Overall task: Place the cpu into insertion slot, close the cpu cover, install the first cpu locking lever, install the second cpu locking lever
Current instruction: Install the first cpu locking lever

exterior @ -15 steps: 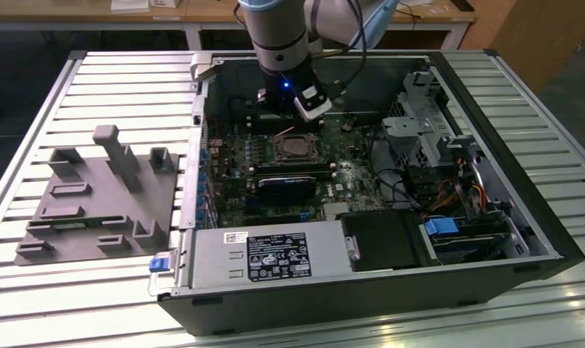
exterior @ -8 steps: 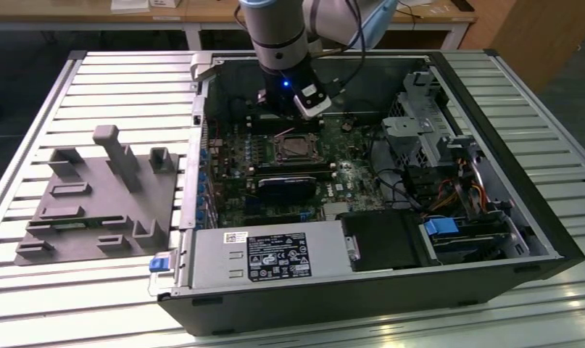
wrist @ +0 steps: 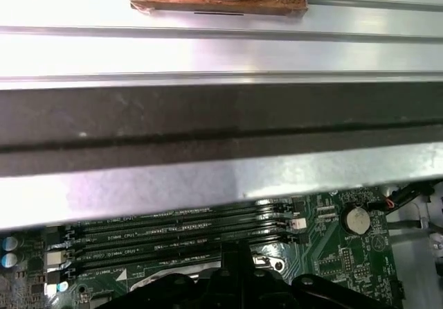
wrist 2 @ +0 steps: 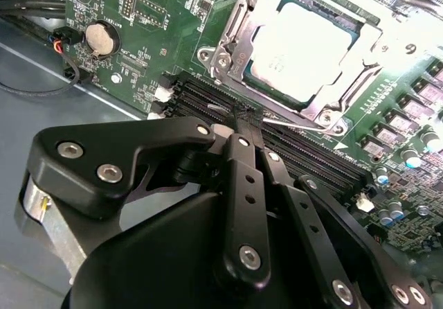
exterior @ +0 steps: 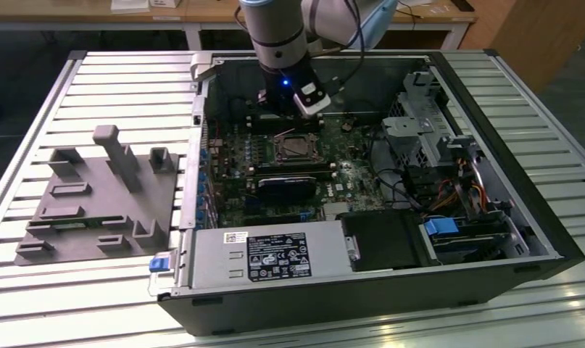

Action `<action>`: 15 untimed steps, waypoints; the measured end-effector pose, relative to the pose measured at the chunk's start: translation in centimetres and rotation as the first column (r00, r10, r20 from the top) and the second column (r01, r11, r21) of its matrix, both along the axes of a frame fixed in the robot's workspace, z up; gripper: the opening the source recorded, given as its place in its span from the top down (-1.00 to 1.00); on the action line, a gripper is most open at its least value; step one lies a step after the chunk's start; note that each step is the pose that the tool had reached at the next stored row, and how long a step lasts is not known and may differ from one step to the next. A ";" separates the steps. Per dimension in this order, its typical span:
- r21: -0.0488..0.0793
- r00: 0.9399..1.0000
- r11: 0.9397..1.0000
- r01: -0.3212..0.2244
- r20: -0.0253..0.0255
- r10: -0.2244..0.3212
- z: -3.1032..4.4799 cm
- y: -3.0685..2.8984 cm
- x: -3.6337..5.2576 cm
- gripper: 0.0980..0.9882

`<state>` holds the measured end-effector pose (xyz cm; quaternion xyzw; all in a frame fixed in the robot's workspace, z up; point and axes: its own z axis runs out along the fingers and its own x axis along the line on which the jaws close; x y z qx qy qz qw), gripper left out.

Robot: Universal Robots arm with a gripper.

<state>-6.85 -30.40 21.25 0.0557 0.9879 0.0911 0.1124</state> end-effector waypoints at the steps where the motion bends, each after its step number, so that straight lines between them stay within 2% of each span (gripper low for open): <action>1: -0.003 1.000 1.000 0.000 0.000 0.000 -0.01 0.06 0.00 0.99; 7: -0.026 1.000 1.000 0.014 0.006 -0.014 -0.11 0.26 0.00 0.99; 15: -0.030 0.998 0.998 0.058 0.006 -0.058 -0.15 0.50 -0.01 0.99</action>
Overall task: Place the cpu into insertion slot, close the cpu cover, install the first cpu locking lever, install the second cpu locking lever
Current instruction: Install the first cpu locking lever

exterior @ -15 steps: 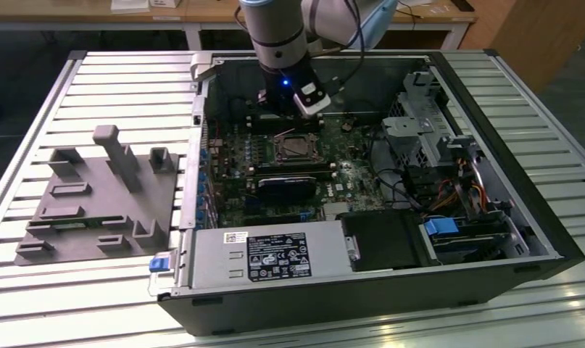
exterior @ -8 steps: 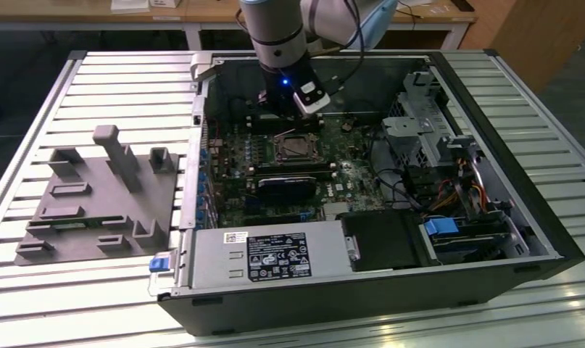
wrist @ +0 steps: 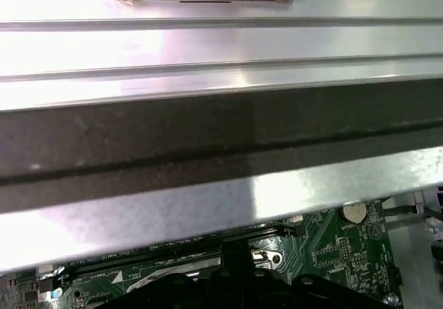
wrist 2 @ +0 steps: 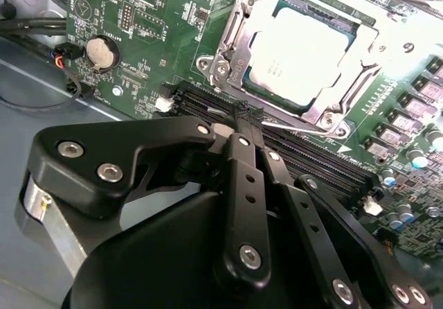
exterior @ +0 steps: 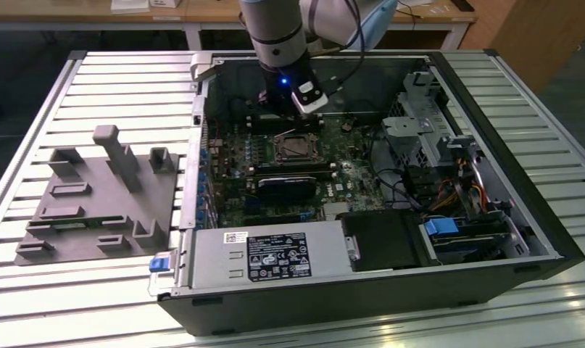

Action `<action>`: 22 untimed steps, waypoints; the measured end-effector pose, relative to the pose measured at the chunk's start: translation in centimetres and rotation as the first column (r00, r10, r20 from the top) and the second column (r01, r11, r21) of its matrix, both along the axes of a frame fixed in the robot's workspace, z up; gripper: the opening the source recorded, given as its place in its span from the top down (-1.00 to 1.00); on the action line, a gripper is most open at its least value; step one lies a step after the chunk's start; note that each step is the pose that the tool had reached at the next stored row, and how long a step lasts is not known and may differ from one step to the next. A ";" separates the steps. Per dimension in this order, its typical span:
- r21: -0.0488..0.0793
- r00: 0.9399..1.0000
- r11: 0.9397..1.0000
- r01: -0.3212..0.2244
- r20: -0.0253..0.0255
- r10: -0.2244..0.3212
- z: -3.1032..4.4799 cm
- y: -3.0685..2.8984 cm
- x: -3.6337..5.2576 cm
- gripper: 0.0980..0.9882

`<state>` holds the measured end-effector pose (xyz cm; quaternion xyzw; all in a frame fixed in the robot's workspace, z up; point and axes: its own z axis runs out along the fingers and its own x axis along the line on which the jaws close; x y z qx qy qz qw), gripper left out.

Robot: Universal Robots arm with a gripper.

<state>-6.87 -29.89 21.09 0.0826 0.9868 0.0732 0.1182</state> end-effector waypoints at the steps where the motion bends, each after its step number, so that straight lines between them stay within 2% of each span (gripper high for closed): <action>1: 0.000 1.000 1.000 0.005 0.000 -0.005 0.00 0.04 -0.01 0.99; 14: -0.007 0.999 0.999 0.047 0.000 -0.047 -0.11 0.83 -0.04 0.99; 22: -0.015 0.998 0.998 0.056 0.001 -0.056 -0.34 0.92 -0.07 0.99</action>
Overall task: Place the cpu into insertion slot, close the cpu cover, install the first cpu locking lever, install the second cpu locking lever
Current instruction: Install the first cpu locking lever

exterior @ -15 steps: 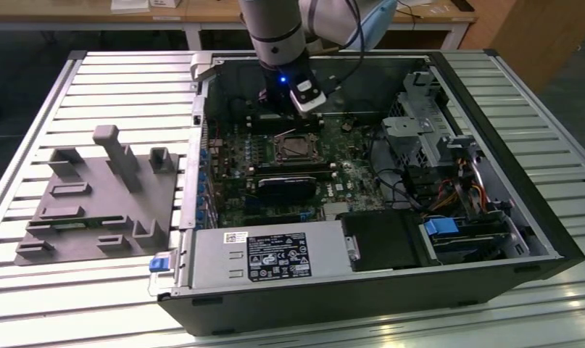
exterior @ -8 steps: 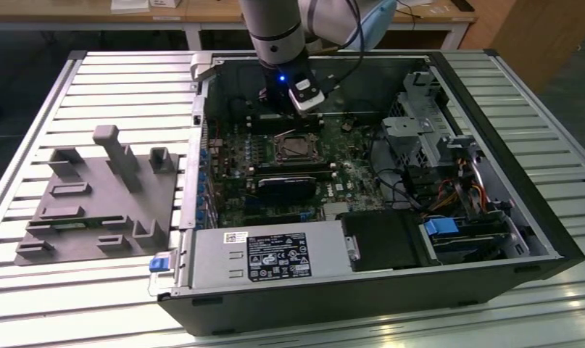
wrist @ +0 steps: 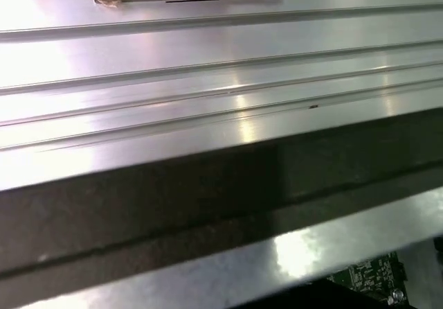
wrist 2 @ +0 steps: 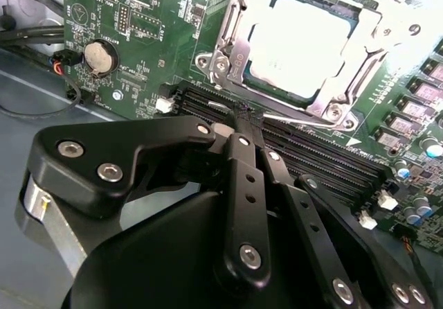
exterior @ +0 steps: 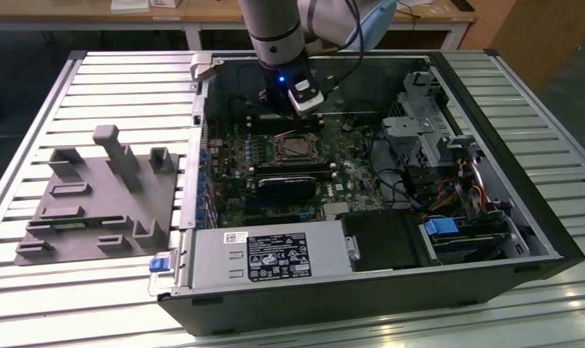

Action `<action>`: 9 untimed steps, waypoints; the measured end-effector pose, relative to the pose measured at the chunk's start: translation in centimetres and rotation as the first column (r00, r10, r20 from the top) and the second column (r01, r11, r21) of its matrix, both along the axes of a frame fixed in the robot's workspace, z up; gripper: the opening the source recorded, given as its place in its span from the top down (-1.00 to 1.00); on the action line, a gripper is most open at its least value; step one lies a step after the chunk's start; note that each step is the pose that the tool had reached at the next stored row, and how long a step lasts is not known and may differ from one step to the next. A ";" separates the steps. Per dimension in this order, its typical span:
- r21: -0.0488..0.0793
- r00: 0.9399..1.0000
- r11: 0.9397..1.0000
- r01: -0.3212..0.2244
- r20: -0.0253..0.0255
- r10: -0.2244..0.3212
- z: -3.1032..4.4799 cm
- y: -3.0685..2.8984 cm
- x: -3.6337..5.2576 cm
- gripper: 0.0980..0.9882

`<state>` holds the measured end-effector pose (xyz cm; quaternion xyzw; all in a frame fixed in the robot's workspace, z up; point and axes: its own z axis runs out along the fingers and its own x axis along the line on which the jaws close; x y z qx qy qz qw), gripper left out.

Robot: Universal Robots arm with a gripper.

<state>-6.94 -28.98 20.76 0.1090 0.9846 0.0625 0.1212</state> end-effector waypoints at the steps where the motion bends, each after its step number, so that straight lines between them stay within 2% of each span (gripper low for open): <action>1: -0.001 1.000 1.000 0.001 0.000 -0.001 -0.04 0.01 -0.01 0.99; 5: -0.005 1.000 1.000 0.003 0.003 -0.003 -0.21 0.03 -0.04 0.99; 9: -0.007 1.000 1.000 0.006 0.009 -0.006 -0.33 0.03 -0.06 0.99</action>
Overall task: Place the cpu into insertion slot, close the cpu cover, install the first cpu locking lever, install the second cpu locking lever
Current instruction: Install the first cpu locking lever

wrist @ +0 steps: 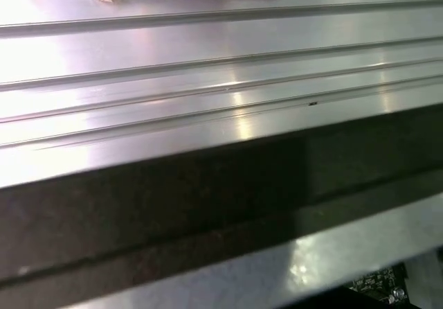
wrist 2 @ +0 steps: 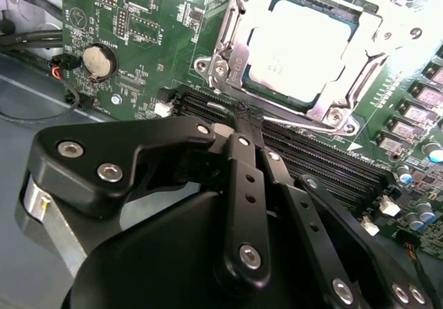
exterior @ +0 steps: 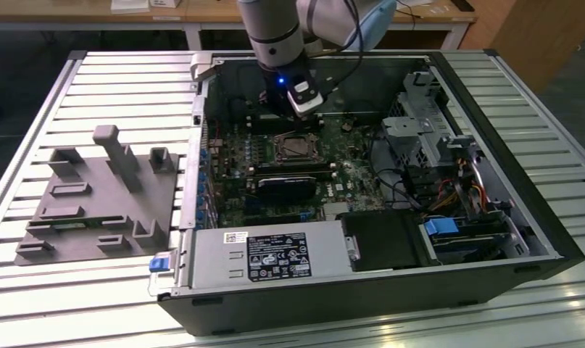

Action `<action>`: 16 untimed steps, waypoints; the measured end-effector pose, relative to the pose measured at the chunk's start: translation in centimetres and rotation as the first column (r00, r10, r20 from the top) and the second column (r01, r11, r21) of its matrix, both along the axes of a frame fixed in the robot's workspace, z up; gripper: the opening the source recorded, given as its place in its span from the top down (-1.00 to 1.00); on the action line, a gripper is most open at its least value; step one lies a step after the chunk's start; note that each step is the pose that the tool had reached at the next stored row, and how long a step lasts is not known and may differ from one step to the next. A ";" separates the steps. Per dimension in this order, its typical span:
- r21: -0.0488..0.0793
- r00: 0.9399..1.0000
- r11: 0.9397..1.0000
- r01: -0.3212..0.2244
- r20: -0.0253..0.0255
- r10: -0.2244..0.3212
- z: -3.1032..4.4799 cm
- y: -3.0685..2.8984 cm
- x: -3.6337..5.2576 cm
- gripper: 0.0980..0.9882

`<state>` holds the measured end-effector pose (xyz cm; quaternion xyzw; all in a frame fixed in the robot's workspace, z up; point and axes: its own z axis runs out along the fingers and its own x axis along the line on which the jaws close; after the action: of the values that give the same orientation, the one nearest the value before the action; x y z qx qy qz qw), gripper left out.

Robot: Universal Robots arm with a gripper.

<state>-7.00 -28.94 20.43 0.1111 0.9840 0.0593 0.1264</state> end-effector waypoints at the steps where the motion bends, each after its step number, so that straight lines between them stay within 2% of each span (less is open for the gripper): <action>1: 0.000 1.000 1.000 0.001 0.002 -0.001 -0.03 0.00 -0.02 0.99; 5: -0.001 1.000 1.000 0.007 0.009 -0.007 -0.13 0.01 -0.10 0.99; 16: -0.005 0.999 0.999 0.043 0.012 -0.043 -0.36 0.17 -0.22 0.99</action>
<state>-7.22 -28.77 20.06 0.1316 0.9807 0.0548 0.1337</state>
